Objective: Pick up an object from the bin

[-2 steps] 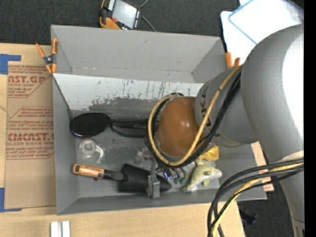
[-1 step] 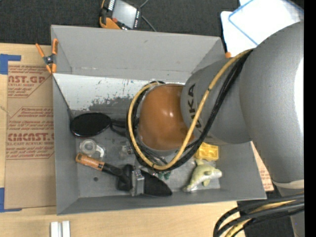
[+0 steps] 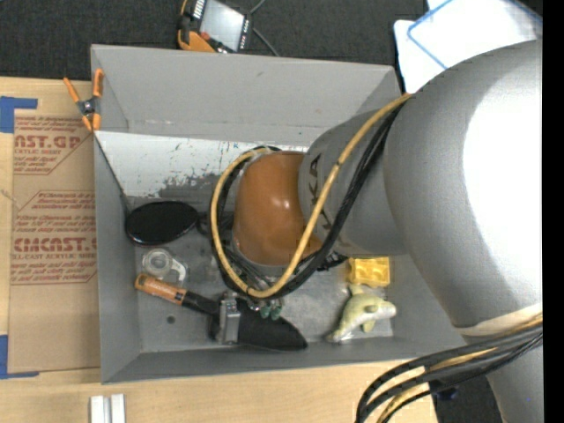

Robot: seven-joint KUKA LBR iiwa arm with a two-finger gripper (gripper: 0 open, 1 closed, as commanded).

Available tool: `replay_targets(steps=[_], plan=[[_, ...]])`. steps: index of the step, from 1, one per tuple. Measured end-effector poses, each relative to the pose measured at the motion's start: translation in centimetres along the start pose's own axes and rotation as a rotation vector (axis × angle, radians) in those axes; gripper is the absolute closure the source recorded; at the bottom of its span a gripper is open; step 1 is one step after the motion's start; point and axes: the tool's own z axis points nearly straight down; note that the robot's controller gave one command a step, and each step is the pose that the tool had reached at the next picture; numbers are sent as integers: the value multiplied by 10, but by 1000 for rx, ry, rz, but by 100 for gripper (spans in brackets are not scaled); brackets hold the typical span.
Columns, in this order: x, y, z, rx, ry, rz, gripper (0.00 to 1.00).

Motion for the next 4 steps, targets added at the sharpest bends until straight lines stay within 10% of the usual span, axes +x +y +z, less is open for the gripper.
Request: replay_targets(steps=[1, 2, 4], plan=[[10, -1, 29, -5, -9, 81, 0], [14, 4, 27, -4, -3, 148, 100], [14, 5, 11, -6, -4, 150, 100]])
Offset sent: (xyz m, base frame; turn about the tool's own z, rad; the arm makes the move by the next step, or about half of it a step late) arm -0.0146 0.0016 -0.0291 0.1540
